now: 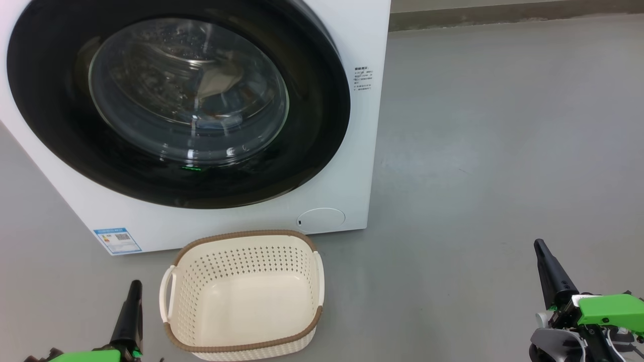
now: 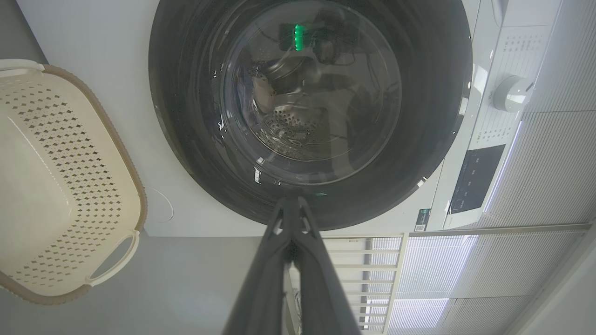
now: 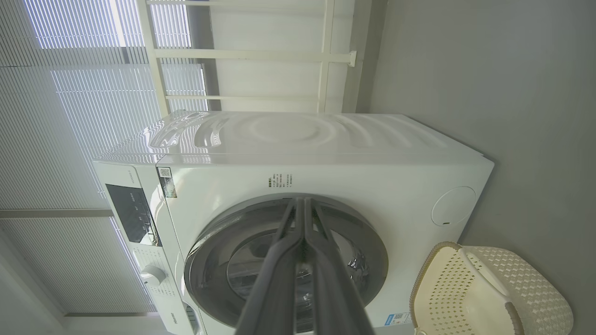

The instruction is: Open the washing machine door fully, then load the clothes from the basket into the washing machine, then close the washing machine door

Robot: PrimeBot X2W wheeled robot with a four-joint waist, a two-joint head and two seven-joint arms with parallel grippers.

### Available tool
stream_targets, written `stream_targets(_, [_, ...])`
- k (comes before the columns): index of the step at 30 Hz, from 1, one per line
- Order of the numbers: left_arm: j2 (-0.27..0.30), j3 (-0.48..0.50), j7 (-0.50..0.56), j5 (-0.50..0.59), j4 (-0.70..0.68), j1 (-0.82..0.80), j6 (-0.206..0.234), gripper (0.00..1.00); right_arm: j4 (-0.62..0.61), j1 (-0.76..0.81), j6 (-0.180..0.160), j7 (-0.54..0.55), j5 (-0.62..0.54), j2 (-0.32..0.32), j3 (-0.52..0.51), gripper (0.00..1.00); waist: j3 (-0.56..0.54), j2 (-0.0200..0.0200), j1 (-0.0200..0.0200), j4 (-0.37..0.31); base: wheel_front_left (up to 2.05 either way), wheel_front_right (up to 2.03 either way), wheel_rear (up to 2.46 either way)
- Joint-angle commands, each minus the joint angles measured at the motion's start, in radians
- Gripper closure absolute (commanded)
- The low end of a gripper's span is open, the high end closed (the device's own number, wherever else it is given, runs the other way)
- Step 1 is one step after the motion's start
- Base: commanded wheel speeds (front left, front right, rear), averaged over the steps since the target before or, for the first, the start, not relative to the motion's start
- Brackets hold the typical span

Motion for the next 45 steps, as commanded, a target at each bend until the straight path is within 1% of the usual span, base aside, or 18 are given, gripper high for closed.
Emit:
stream_targets(1, [0.009, 0.032, 0.007, -0.008, -0.016, -0.041, -0.004, 1.00, -0.030, -0.032, 0.002, 0.007, -0.002, -0.008, 0.018, 1.00, 0.000, 0.0000, 0.0000, 0.000, 0.00, 0.00, 0.00])
stream_targets(45, [0.009, 0.032, 0.007, -0.008, -0.016, -0.041, -0.004, 1.00, -0.030, -0.032, 0.002, 0.008, -0.003, -0.007, 0.017, 1.00, 0.000, 0.0000, -0.0001, 0.000, 0.00, 0.00, 0.00])
